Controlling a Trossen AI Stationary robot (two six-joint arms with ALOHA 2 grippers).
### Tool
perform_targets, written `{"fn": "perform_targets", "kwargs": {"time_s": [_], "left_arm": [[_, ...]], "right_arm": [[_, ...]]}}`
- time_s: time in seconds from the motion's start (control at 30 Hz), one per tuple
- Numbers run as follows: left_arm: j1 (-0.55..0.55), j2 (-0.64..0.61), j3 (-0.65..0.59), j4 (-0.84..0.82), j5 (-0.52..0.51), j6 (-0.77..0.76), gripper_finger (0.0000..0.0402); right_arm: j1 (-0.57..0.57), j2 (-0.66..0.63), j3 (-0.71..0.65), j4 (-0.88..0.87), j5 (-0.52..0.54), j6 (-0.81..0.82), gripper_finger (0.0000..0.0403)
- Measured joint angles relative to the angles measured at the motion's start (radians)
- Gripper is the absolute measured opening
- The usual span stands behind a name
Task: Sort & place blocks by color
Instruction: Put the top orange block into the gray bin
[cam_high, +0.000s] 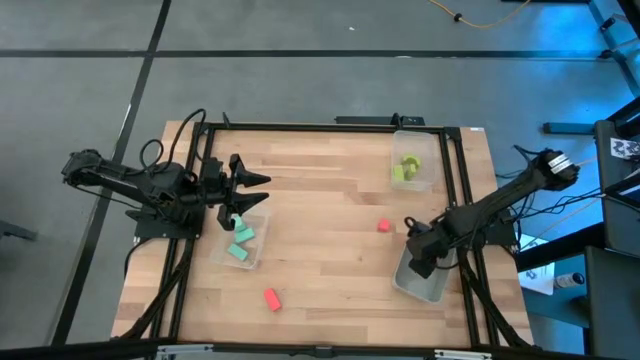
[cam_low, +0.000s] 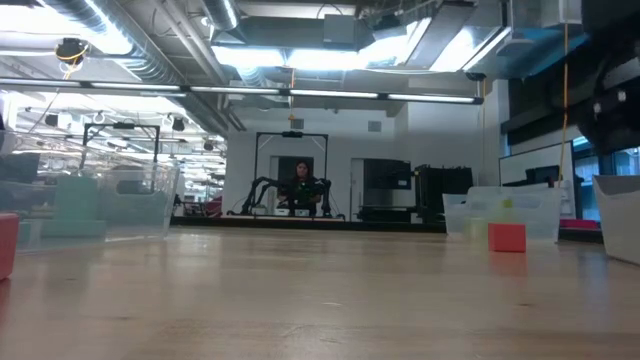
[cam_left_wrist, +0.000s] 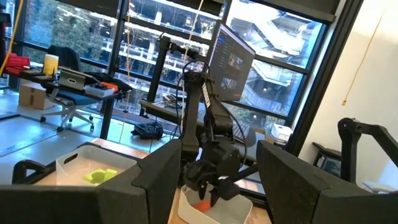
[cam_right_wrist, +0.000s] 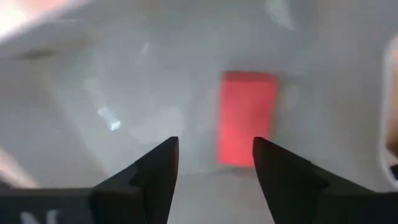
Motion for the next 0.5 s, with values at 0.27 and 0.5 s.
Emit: {"fn": "perform_targets", "kwargs": {"time_s": [0.27,0.5], "left_arm": [[0.0,0.0,0.0,0.0,0.0,0.002,0.0203],[0.0,0.0,0.0,0.0,0.0,0.002,0.0203]], "right_arm": [[0.0,-0.066,0.164,-0.076,-0.001,-0.087,0.0215],[-0.013,-0.09,0.288,-0.021,0.18,-0.096,0.0216]]}}
